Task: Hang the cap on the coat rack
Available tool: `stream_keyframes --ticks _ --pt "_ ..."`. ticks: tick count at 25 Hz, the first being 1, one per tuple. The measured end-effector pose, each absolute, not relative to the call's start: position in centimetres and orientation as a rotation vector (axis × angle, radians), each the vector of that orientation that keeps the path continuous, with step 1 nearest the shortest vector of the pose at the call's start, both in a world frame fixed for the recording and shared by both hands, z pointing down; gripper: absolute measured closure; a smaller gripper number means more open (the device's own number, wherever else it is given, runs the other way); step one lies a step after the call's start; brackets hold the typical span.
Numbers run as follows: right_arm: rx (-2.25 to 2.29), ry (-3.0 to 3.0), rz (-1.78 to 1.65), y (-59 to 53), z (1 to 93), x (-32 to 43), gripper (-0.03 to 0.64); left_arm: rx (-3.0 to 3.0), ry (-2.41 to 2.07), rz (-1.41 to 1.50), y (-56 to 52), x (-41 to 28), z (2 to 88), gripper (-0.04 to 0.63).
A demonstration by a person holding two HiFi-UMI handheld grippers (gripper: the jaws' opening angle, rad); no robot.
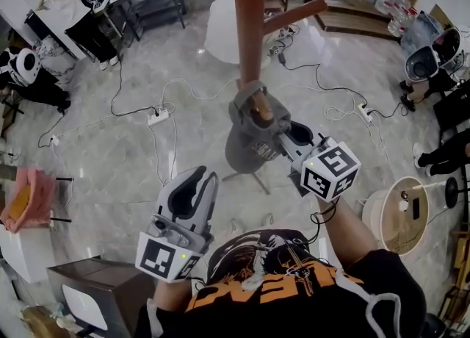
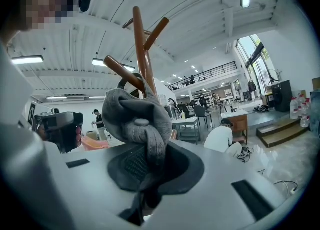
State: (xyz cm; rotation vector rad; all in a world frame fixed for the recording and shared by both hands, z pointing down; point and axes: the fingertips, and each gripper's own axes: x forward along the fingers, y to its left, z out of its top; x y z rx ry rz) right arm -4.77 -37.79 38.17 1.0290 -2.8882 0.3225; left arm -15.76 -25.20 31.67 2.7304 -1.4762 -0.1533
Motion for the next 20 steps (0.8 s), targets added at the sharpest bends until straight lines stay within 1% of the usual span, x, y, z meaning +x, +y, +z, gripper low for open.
stream_keyframes --ticks 12,14,15,16,18,19,20 --pt "1.057 -2.875 0.276 -38.5 39.8 -5.2 0.566 2.713 -1.493 -0.150 -24.7 -16.3 31.9 0.509" --pt "1.061 -2.873 0.234 -38.5 39.9 -5.0 0.558 2.713 -1.489 -0.153 -24.7 -16.1 31.9 0.509" --pt "1.056 -2.871 0.202 -38.4 39.8 -5.0 0.544 2.714 -1.485 -0.153 -24.6 -16.0 32.0 0.509" --pt "1.046 -2.869 0.166 -38.1 39.7 -5.1 0.506 2.716 -1.480 -0.151 -24.6 -15.9 32.0 0.509" --pt "1.024 -2.864 0.097 -37.7 39.4 -5.4 0.376 2.720 -1.470 -0.147 -24.5 -15.9 32.0 0.509" --pt "1.020 -2.861 0.071 -37.5 39.3 -5.6 0.342 2.721 -1.468 -0.146 -24.5 -16.0 32.0 0.509" --pt "1.020 -2.857 0.053 -37.3 39.2 -5.7 0.325 2.721 -1.466 -0.147 -24.5 -16.1 32.0 0.509"
